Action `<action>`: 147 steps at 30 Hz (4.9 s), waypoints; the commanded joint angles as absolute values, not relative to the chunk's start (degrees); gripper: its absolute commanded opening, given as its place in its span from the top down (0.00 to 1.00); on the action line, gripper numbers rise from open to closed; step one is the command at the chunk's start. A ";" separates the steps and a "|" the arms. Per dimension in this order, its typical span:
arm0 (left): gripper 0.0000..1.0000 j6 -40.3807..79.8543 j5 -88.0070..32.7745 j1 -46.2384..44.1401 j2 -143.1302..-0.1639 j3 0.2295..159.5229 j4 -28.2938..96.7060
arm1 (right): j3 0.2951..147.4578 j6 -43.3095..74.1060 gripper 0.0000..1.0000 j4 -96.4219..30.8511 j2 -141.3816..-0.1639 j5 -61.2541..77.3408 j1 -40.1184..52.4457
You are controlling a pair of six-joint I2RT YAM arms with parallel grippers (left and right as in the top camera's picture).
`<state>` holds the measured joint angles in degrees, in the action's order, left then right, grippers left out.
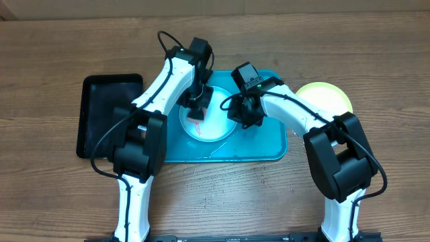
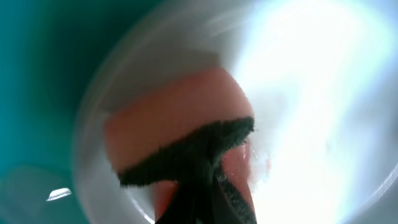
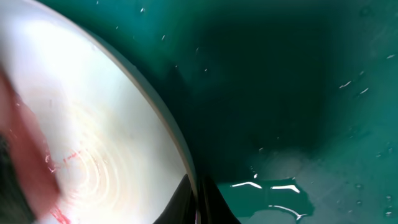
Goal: Clean dirty plates on tray and stack at the side
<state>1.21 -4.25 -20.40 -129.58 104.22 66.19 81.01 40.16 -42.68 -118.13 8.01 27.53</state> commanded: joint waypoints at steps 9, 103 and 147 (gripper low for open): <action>0.96 -20.53 -22.57 -21.41 -132.42 104.01 70.22 | 80.58 35.94 0.96 -41.23 -118.76 15.11 21.61; 0.96 6.87 -5.93 -10.70 -132.64 137.62 79.68 | 80.66 29.10 0.96 -47.81 -110.85 2.83 23.29; 0.96 6.87 -5.52 -10.94 -132.68 137.62 82.54 | 80.66 42.28 0.96 -70.46 -92.14 -79.99 54.11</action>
